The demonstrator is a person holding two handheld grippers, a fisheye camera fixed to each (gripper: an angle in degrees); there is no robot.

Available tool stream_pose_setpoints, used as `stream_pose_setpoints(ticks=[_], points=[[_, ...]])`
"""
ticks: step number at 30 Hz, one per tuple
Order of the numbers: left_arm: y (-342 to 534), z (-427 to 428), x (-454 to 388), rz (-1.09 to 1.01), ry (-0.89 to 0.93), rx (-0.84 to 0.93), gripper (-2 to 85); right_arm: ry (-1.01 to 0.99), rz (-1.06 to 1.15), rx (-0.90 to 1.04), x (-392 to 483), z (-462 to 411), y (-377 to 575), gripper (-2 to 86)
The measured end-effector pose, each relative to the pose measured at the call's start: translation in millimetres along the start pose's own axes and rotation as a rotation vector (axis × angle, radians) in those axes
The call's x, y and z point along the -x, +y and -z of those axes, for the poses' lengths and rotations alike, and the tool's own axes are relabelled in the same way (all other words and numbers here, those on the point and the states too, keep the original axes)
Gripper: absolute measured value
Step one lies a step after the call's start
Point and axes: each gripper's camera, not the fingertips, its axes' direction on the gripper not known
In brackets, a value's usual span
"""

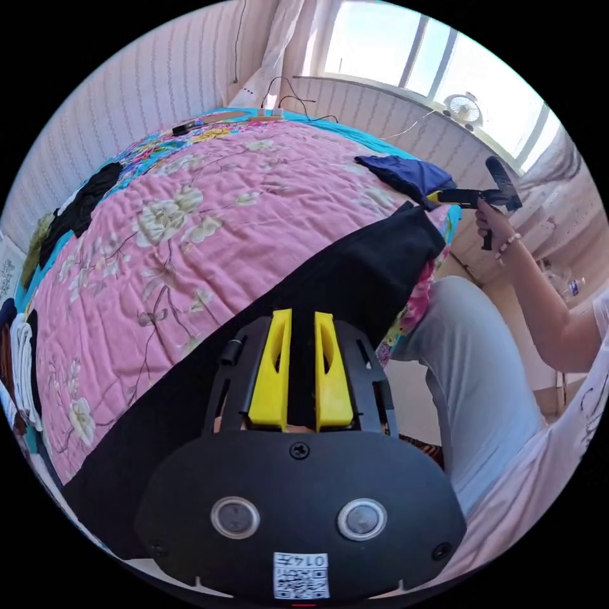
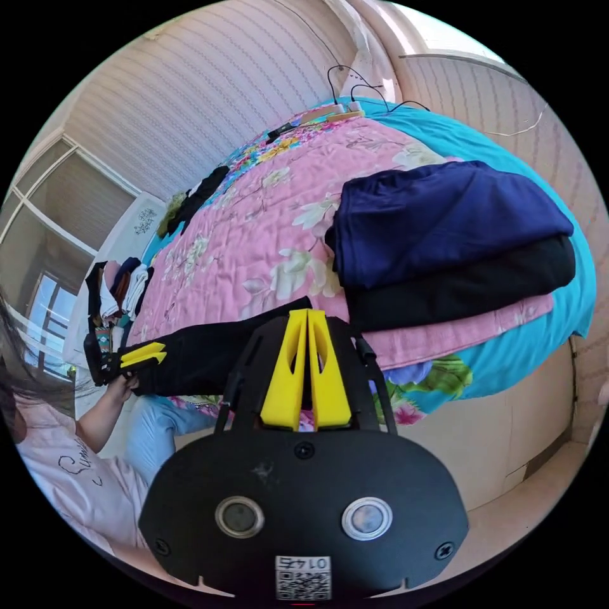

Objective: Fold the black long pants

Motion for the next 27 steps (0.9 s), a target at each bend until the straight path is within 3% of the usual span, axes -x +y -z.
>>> stream_pose_setpoints(ticks=[3,9,11,19,25,27], points=[[7.1,-11.0,-30.4,-0.074,0.074,0.023,6.6,0.064,-0.005,0.001,3.6,20.3,-17.0,0.6],[19.8,-30.6,-51.6,-0.121,0.07,0.068,6.9,-0.076,0.016,0.075,33.4,12.3,-33.9,6.1],[28.9,-40.7,-45.8,-0.098,0.054,0.085,6.3,-0.077,0.048,0.165,46.8,0.4,-44.2,3.7],[48.3,-24.3,-39.7,-0.118,0.091,0.08,5.0,-0.126,0.108,0.118,92.7,49.5,-97.7,0.6],[69.8,-12.3,-21.7,-0.048,0.146,0.039,4.8,0.08,0.17,0.29,145.5,21.0,-145.3,0.4],[81.3,3.2,-17.3,-0.038,0.169,0.035,4.7,0.057,0.126,0.254,154.9,36.6,-152.8,0.5]])
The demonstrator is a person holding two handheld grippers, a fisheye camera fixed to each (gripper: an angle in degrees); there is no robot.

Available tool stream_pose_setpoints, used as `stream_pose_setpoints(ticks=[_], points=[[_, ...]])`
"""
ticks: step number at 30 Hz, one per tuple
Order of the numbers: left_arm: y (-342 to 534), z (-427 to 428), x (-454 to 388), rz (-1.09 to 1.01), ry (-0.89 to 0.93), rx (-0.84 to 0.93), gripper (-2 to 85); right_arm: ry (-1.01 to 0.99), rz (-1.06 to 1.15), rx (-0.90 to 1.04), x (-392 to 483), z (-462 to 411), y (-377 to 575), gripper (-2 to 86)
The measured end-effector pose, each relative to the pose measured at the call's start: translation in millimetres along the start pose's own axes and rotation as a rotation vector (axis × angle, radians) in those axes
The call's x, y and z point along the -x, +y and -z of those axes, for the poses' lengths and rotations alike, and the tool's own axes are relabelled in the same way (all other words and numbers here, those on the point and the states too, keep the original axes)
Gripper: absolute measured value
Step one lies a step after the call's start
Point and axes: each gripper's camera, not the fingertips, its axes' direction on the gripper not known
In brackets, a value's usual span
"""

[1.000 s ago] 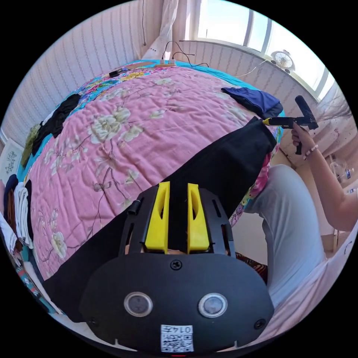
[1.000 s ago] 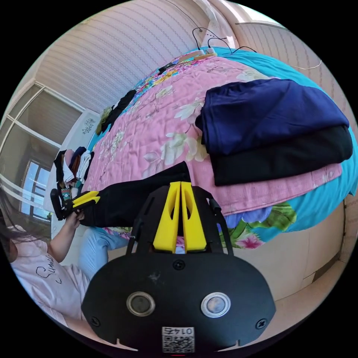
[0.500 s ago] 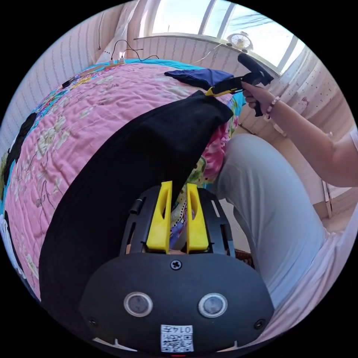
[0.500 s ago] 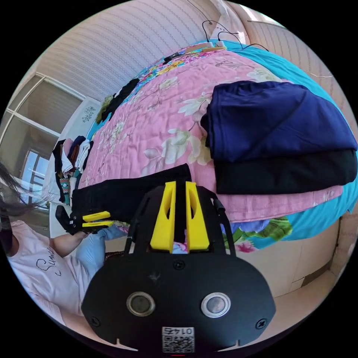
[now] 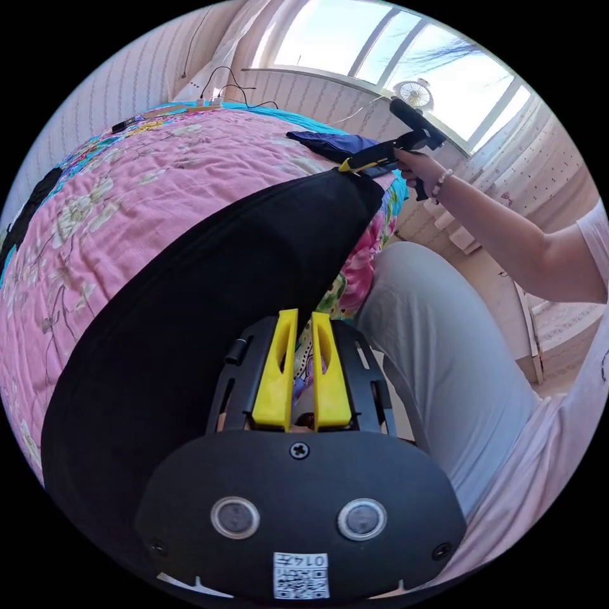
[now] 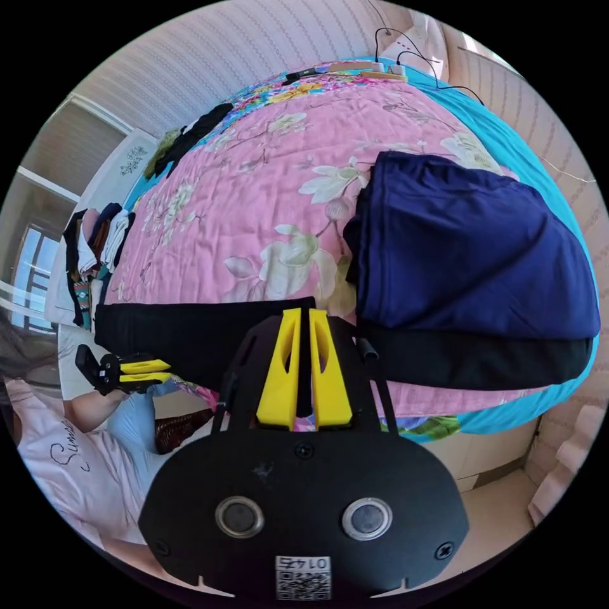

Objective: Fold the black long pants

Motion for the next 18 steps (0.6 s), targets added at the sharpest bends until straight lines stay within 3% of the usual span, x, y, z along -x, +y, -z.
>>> stream_pose_setpoints(ticks=[4,7,13,18], points=[[38.2,32.3,-4.4,0.015,-0.06,-0.037,3.6,0.168,0.034,-0.079,61.7,50.3,4.7,0.2],[79.6,64.9,5.1,0.126,-0.11,-0.056,1.0,0.066,0.213,-0.096,149.9,55.3,-3.7,-0.2],[149.4,123.7,40.2,0.385,-0.278,-0.132,-0.9,-0.173,0.647,0.107,396.1,-19.5,-52.3,-0.4],[171.7,98.4,45.6,0.391,-0.372,-0.093,-1.0,-0.004,0.829,0.208,553.9,-82.3,-91.9,-0.6]])
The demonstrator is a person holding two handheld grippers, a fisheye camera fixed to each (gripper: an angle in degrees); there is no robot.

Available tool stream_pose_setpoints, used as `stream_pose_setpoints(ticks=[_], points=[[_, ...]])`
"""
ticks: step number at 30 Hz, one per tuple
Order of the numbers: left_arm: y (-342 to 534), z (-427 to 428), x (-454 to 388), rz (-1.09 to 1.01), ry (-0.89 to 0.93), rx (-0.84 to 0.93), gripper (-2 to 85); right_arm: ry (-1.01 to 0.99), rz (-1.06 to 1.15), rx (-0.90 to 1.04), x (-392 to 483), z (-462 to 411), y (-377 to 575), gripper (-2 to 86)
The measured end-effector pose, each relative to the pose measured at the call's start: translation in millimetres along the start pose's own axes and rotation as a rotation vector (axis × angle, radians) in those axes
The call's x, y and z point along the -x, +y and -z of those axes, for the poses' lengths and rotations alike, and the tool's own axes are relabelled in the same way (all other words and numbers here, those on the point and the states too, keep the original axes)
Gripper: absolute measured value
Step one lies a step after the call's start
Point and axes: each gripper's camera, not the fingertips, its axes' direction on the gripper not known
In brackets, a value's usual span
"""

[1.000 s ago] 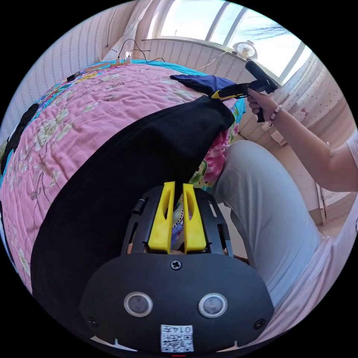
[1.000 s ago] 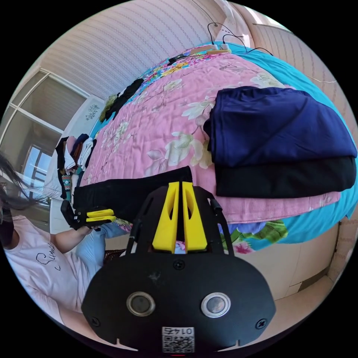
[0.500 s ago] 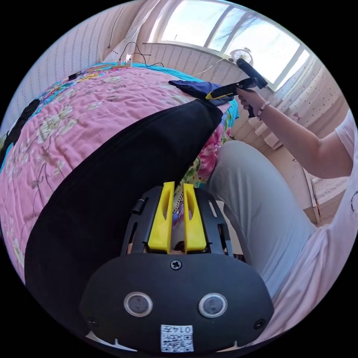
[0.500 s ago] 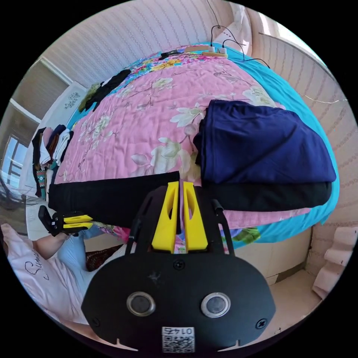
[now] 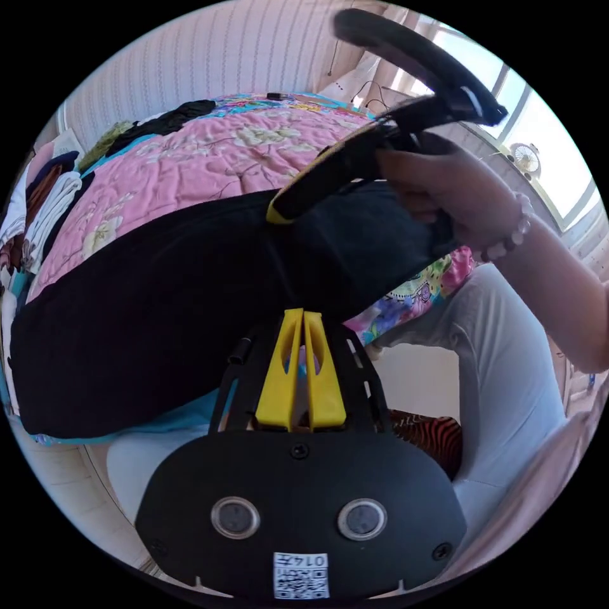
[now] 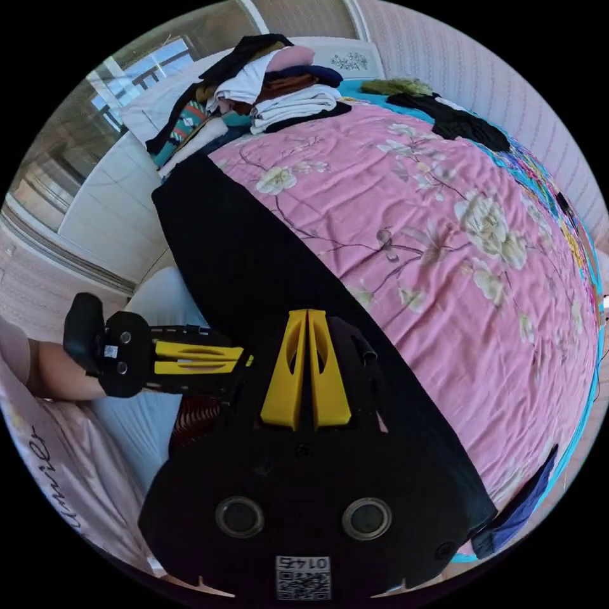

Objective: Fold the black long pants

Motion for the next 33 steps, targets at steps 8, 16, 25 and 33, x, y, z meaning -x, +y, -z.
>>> stream_pose_setpoints(ticks=[8,16,25,33], points=[[17.3,18.4,11.9,-0.064,0.016,-0.04,-1.0,-0.057,-0.064,0.165,8.0,12.6,-103.3,-0.7],[30.5,31.3,16.9,-0.104,-0.01,-0.084,-1.0,0.247,0.095,0.29,75.3,17.5,-201.7,-0.4],[34.9,42.4,39.4,0.001,0.109,-0.096,-1.0,0.219,0.1,0.465,92.6,23.5,-285.8,-0.4],[21.4,80.4,40.2,0.079,-0.065,-0.325,-1.0,0.297,0.142,0.51,116.7,16.2,-320.2,-0.4]])
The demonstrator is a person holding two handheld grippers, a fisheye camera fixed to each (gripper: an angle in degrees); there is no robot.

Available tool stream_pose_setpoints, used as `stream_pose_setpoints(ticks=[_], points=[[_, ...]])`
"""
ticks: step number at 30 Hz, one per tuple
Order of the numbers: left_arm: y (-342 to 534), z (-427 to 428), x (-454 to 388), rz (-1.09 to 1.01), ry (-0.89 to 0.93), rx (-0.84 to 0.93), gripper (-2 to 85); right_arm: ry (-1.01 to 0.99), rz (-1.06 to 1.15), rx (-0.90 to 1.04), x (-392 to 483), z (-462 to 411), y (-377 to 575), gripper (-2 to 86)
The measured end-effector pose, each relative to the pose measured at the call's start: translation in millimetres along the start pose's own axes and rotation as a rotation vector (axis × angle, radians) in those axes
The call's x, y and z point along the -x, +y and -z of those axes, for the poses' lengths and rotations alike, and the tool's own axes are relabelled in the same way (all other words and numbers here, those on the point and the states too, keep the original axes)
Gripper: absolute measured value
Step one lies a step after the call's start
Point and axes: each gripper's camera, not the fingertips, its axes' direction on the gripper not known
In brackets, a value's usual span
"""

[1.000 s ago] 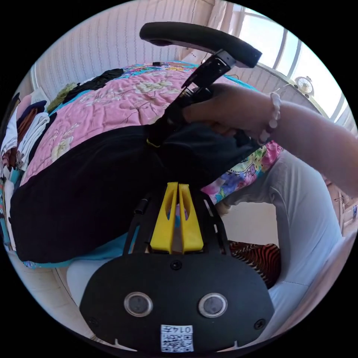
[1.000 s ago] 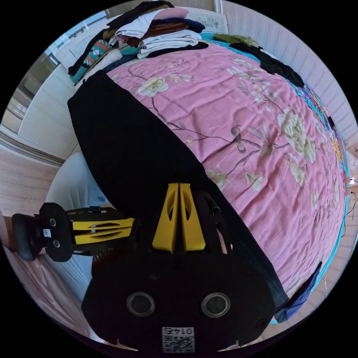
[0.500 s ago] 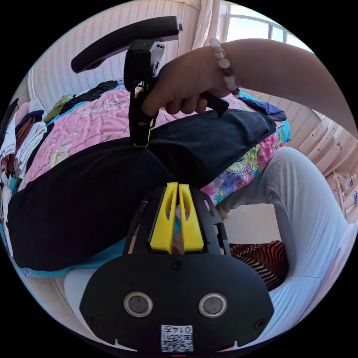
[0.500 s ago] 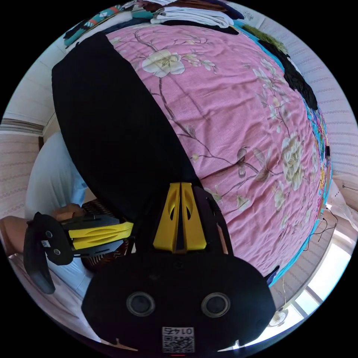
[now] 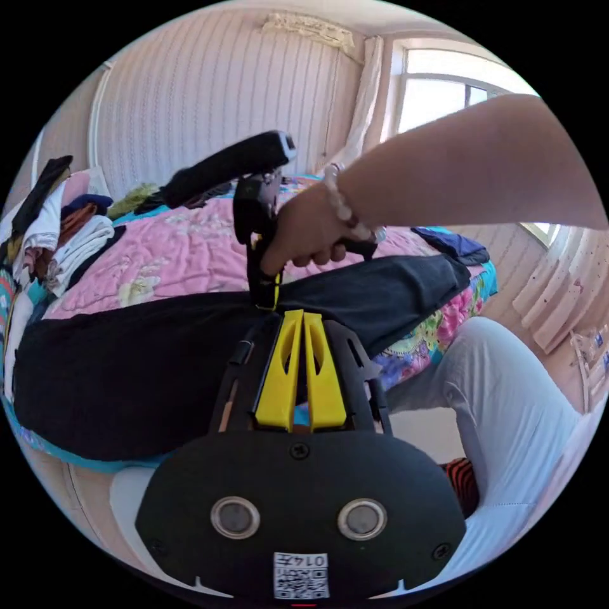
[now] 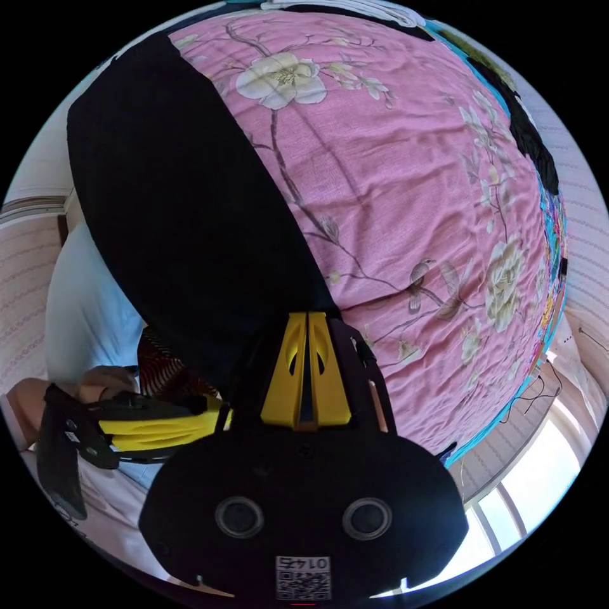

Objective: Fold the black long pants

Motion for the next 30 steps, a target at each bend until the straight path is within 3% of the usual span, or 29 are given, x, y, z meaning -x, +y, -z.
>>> stream_pose_setpoints(ticks=[2,7,14,21,26,30], points=[[-4.2,-27.3,-0.4,-0.012,0.027,0.143,-1.0,-0.018,0.006,0.027,-1.0,1.0,-9.3,-0.4],[-7.9,-42.2,-24.9,-0.138,-0.077,0.195,-1.0,-0.058,0.014,0.07,-2.9,-4.2,-20.0,-0.4],[-14.3,-39.8,-28.0,-0.075,0.126,0.25,-1.0,-0.051,0.03,0.096,8.2,-29.4,-17.5,-0.4],[-24.3,-72.0,-48.6,-0.069,0.125,0.299,-1.0,-0.077,0.001,0.075,16.2,-72.1,6.6,-0.5],[-37.0,-80.4,-81.0,-0.173,0.049,0.319,-1.0,-0.048,-0.106,-0.079,32.7,-119.0,58.3,-0.5],[-46.9,-67.1,-96.2,-0.128,0.112,0.361,-1.0,-0.045,-0.148,-0.267,45.8,-151.4,118.6,-0.7]])
